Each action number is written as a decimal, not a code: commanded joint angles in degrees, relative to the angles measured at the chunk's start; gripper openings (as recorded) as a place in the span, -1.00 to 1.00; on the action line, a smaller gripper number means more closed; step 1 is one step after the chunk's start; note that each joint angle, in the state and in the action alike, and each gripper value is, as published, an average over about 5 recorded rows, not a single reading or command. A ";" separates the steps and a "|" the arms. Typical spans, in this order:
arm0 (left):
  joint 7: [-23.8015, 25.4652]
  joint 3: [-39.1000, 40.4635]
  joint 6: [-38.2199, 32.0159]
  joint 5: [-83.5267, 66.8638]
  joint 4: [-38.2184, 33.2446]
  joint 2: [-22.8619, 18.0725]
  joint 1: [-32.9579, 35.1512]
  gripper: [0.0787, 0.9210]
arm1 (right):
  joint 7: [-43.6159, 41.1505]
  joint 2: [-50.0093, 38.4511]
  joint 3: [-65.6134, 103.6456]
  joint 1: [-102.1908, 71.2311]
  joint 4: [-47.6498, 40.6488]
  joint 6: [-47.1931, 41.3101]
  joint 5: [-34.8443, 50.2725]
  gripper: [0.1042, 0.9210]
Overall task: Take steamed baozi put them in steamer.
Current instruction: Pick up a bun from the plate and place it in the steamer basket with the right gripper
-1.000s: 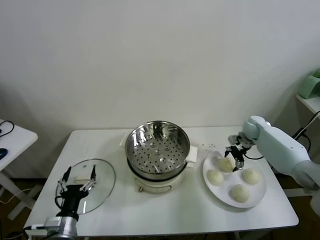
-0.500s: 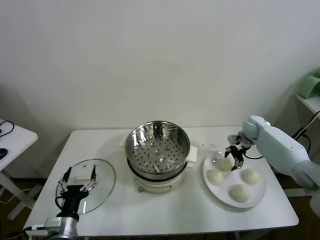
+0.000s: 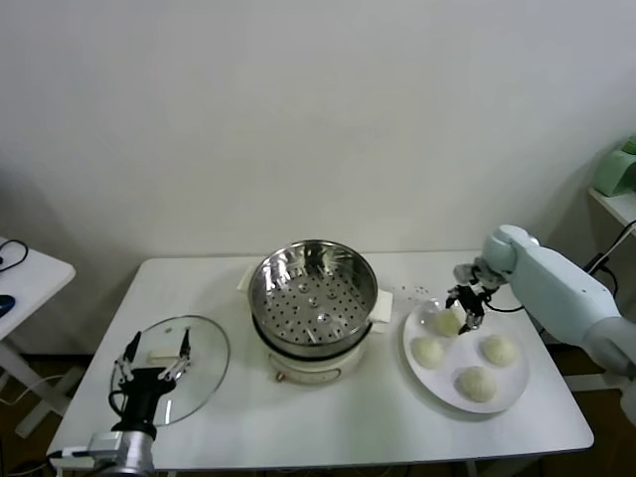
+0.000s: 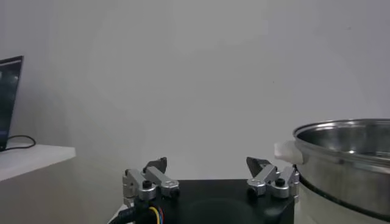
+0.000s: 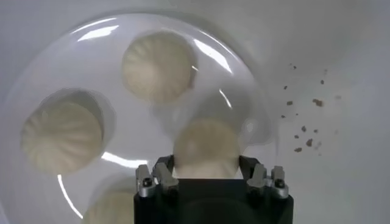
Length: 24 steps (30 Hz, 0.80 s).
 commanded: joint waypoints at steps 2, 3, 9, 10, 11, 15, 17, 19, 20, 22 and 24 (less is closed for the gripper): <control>0.20 0.06 -0.03 0.12 -0.20 0.01 0.23 0.77 | -0.56 -0.98 -10.92 15.74 8.08 1.93 5.24 0.45; 0.24 0.11 -0.05 0.13 -0.23 -0.02 0.29 0.77 | -0.71 -0.80 -12.42 17.99 9.13 2.25 6.13 0.46; 0.24 0.43 -0.02 0.72 -0.72 -0.22 0.71 0.77 | -1.76 2.12 -18.82 29.92 15.92 5.88 7.93 0.45; 0.24 0.47 -0.03 0.87 -0.81 -0.30 0.77 0.77 | -1.83 2.74 -19.34 31.32 17.19 6.61 7.50 0.45; 0.24 0.51 -0.05 0.96 -0.87 -0.37 0.83 0.77 | -1.89 3.35 -19.56 32.20 18.43 7.38 6.50 0.45; -0.10 0.80 0.19 0.75 -1.13 -0.58 1.06 0.77 | -1.91 6.24 -19.53 33.47 24.35 10.00 1.33 0.47; -0.47 0.91 0.56 0.37 -1.27 -0.68 1.13 0.77 | -1.74 7.94 -19.34 32.71 26.68 10.54 -0.45 0.47; -0.75 0.93 0.92 0.06 -1.47 -0.77 1.25 0.77 | -1.52 9.96 -18.94 31.06 27.69 10.66 -2.17 0.47; -0.78 0.91 0.98 -0.02 -1.57 -0.77 1.32 0.77 | -1.43 11.06 -18.66 30.08 27.70 10.86 -3.10 0.46; -0.82 0.80 1.06 -0.16 -1.82 -0.71 1.51 0.77 | -1.19 13.71 -18.02 27.90 27.16 11.59 -5.39 0.46; -0.83 0.60 1.07 -0.33 -2.06 -0.56 1.75 0.77 | -0.92 16.73 -17.25 25.77 25.86 12.80 -8.04 0.45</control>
